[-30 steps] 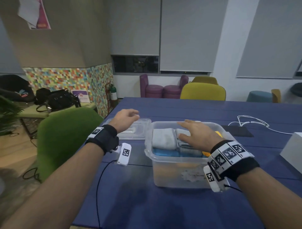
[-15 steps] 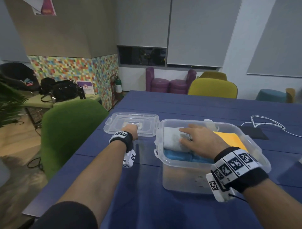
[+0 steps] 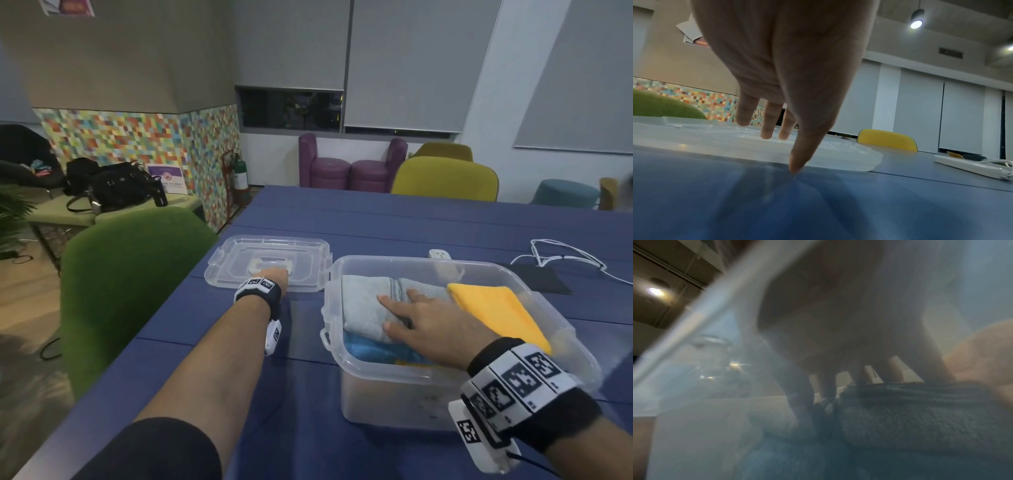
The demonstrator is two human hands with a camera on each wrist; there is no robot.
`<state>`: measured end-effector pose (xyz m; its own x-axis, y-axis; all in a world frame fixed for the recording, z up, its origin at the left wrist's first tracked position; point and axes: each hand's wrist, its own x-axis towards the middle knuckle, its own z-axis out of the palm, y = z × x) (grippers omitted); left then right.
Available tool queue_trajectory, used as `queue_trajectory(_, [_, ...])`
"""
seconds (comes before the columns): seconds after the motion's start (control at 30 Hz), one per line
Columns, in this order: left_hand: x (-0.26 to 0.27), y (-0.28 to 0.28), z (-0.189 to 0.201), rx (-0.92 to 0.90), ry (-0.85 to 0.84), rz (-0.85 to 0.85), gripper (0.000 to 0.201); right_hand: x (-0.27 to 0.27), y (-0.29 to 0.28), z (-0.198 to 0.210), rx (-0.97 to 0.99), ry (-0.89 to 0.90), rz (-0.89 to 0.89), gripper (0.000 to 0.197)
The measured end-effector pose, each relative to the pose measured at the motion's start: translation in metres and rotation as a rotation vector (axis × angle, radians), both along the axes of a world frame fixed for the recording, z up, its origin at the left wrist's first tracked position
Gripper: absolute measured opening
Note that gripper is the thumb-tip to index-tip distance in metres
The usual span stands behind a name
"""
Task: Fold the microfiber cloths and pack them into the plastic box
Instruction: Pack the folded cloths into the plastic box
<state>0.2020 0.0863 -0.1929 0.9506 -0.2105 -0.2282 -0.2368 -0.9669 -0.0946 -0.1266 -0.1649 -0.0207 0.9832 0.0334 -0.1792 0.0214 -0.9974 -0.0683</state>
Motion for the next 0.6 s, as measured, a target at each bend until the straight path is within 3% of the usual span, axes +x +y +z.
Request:
queue_trajectory(0.13, [0.004,-0.001,-0.001,0.029,-0.018,-0.004,0.041,0.000,0.001,-0.003,0.000,-0.006,-0.010,0.056])
queue_trajectory(0.3, [-0.052,-0.012,0.042,0.096,-0.058,-0.056,0.042,0.000,0.001,-0.006,0.008,-0.026,-0.014,0.057])
queue_trajectory(0.47, [-0.073,-0.015,0.059,0.130,-0.188,-0.130,0.041,0.000,-0.001,-0.008,0.027,-0.033,-0.011,0.058])
queue_trajectory(0.6, [-0.082,-0.006,0.090,0.047,-0.332,-0.136,0.044,-0.002,-0.002,-0.005,0.065,-0.039,-0.014,0.058])
